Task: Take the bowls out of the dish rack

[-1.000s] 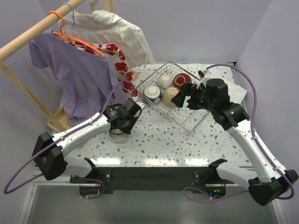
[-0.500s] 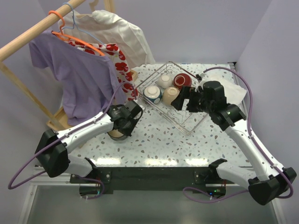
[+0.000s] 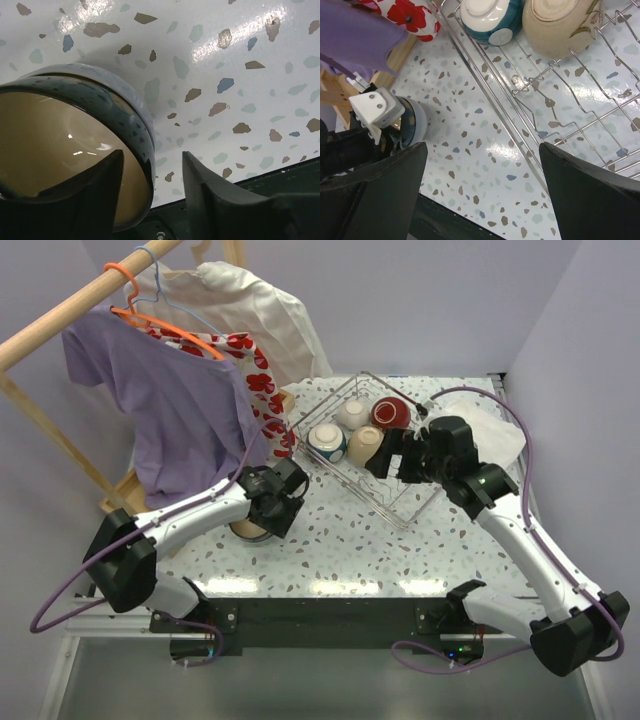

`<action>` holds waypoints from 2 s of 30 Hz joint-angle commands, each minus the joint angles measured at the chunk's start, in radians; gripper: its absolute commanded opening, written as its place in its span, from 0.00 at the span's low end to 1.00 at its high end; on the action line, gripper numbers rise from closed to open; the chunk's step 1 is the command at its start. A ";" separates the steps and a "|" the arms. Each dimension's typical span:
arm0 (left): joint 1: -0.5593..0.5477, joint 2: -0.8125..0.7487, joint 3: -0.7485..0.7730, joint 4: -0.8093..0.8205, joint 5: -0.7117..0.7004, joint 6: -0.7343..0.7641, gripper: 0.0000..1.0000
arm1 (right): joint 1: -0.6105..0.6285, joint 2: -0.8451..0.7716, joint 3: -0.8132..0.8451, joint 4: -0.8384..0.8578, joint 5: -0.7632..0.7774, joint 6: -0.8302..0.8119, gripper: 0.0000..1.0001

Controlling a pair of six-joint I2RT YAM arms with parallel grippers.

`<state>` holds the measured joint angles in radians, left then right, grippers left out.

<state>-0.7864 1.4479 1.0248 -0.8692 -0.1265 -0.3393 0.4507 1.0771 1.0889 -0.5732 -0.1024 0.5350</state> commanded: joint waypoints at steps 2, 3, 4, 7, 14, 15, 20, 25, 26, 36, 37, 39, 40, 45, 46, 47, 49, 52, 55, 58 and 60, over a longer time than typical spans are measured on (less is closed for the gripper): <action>0.001 -0.075 0.020 0.009 0.016 -0.033 0.65 | -0.001 0.024 -0.009 0.052 0.007 0.006 0.99; 0.003 -0.084 0.030 0.007 0.016 -0.038 0.68 | -0.001 0.030 -0.006 0.053 0.007 0.005 0.99; 0.003 -0.095 0.034 0.009 0.014 -0.041 0.75 | -0.003 0.043 -0.004 0.053 0.009 0.003 0.98; 0.001 -0.145 0.050 0.027 0.011 -0.050 0.85 | -0.003 0.069 0.011 0.056 0.015 -0.006 0.99; 0.006 -0.384 -0.035 0.200 -0.110 -0.087 0.94 | -0.018 0.167 0.083 0.058 0.021 -0.038 0.99; 0.009 -0.415 -0.075 0.223 -0.128 -0.092 0.95 | -0.023 0.178 0.095 0.062 0.018 -0.038 0.99; 0.027 -0.620 -0.237 0.381 -0.238 -0.092 1.00 | -0.037 0.248 0.138 0.091 -0.008 -0.043 0.99; 0.047 -0.764 -0.362 0.499 -0.349 -0.031 1.00 | -0.067 0.349 0.204 0.088 0.007 -0.061 0.99; 0.049 -0.797 -0.386 0.509 -0.361 -0.018 1.00 | -0.073 0.365 0.218 0.081 0.013 -0.081 0.99; 0.050 -0.876 -0.430 0.546 -0.469 0.036 1.00 | -0.141 0.549 0.347 0.052 0.058 -0.199 0.99; 0.050 -0.874 -0.427 0.544 -0.473 0.037 1.00 | -0.144 0.561 0.353 0.053 0.062 -0.205 0.99; 0.050 -0.868 -0.428 0.547 -0.469 0.036 1.00 | -0.147 0.584 0.361 0.071 0.069 -0.207 0.98; 0.049 -0.865 -0.428 0.547 -0.458 0.034 1.00 | -0.149 0.589 0.362 0.078 0.069 -0.204 0.99; 0.053 -0.845 -0.422 0.550 -0.440 0.036 1.00 | -0.149 0.616 0.368 0.111 0.021 -0.196 0.97; 0.055 -0.844 -0.422 0.549 -0.435 0.036 1.00 | -0.149 0.618 0.367 0.113 0.024 -0.193 0.97; 0.059 -0.842 -0.422 0.549 -0.432 0.036 1.00 | -0.149 0.618 0.362 0.114 0.032 -0.191 0.97; 0.061 -0.845 -0.422 0.549 -0.430 0.037 1.00 | -0.149 0.607 0.353 0.128 0.070 -0.187 0.97; 0.062 -0.851 -0.423 0.550 -0.433 0.037 1.00 | -0.149 0.581 0.324 0.168 0.105 -0.172 0.98; 0.064 -0.851 -0.424 0.553 -0.430 0.040 1.00 | -0.149 0.545 0.275 0.245 0.221 -0.147 0.99; 0.067 -0.850 -0.424 0.552 -0.427 0.042 1.00 | -0.159 0.529 0.235 0.324 0.285 -0.132 0.99; 0.067 -0.850 -0.425 0.553 -0.426 0.043 1.00 | -0.173 0.535 0.236 0.364 0.290 -0.127 0.99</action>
<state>-0.7265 0.6037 0.5854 -0.3618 -0.5503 -0.3176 0.2993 1.6569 1.3319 -0.3645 0.0875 0.3794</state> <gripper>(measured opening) 0.996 0.986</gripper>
